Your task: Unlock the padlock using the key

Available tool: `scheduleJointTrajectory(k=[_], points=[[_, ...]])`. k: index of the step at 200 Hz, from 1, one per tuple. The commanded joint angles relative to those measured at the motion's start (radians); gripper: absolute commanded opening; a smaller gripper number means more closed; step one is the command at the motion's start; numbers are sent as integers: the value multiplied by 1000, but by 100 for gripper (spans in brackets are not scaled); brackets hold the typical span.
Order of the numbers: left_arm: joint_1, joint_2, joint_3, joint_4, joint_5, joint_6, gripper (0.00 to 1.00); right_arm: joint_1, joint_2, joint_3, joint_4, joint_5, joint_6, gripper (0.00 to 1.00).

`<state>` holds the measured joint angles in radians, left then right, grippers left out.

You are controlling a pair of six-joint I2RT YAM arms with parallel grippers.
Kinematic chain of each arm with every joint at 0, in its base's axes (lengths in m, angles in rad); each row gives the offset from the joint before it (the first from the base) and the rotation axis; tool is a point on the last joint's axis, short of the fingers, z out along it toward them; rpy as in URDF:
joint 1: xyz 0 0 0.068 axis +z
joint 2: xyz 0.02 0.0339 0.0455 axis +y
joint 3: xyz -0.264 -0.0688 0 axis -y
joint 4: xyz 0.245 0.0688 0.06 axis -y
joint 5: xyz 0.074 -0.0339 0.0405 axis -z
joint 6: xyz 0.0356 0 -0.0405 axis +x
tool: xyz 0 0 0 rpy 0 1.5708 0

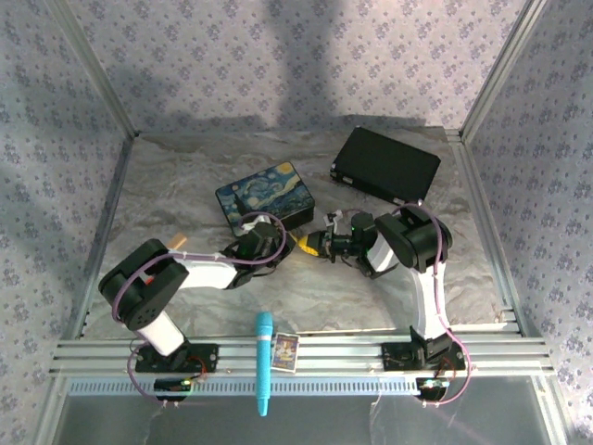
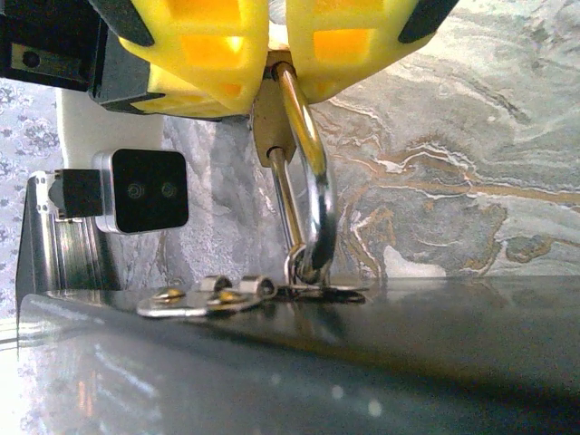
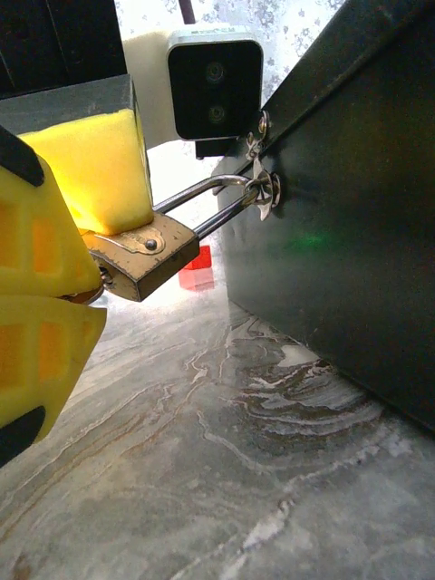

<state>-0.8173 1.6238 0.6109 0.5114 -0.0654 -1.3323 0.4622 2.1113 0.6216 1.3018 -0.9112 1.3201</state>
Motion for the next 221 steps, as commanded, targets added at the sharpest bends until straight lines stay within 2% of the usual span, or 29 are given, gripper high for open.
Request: scheduleJointTrajectory(k=[1, 34, 60, 91, 123, 149, 165, 203, 221], points=[[-46, 15, 32, 14, 183, -4, 0, 49, -61, 27, 7, 37, -33, 0], [-43, 7, 38, -52, 136, 10, 0, 51, -101, -33, -15, 101, -82, 0], [-43, 13, 44, -70, 87, 27, 22, 70, -123, -65, -22, 141, -101, 0], [-37, 23, 53, -93, 44, 35, 28, 83, -123, -77, -6, 150, -88, 0], [-35, 34, 43, -72, 13, 15, 29, 93, -114, -89, 11, 169, -59, 0], [-36, 13, 10, -34, -29, 13, 41, 98, -99, -95, 20, 179, -49, 0], [-39, -4, -15, -11, -62, 5, 52, 99, -87, -93, 33, 185, -37, 0], [-42, -62, -71, 26, -171, -2, 60, 100, -83, -87, 28, 186, -36, 0], [-54, -66, -79, 63, -217, 7, 58, 104, -80, -79, 21, 183, -35, 0]])
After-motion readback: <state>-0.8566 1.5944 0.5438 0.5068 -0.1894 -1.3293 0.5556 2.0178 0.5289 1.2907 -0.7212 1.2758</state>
